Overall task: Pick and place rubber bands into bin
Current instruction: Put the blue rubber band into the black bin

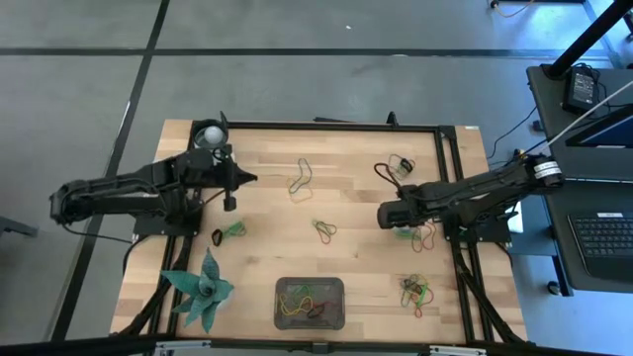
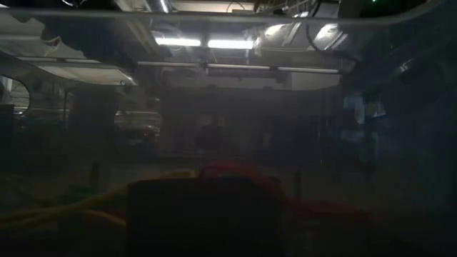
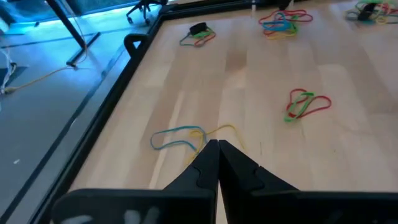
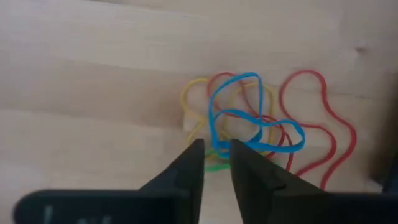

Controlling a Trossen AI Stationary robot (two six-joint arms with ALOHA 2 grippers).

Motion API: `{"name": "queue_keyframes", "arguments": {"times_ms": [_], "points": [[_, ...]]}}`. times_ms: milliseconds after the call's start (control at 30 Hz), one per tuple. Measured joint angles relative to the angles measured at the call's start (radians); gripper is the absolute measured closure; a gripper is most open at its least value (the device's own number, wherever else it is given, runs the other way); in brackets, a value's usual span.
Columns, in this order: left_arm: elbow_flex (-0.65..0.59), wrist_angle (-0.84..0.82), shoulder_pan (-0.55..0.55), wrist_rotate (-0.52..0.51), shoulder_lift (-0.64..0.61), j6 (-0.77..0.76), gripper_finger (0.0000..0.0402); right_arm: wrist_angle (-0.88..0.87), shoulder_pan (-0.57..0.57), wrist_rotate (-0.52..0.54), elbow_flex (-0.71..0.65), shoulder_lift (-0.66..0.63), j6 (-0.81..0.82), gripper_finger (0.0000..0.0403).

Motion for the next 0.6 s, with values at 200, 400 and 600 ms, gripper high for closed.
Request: {"name": "queue_keyframes", "arguments": {"times_ms": [200,400,600], "points": [[0.0,-0.001,0.029,0.034,0.001,0.015,0.0398,0.1,-0.036,0.0,-0.049,0.065,0.01,0.028],[0.0,0.0,0.047,0.033,0.001,0.018,0.0398,0.167,-0.048,0.0,-0.077,0.141,0.008,0.0278],[0.0,-0.001,0.048,0.033,0.001,0.018,0.0398,0.17,-0.048,0.011,-0.077,0.188,0.003,0.0296]]}}
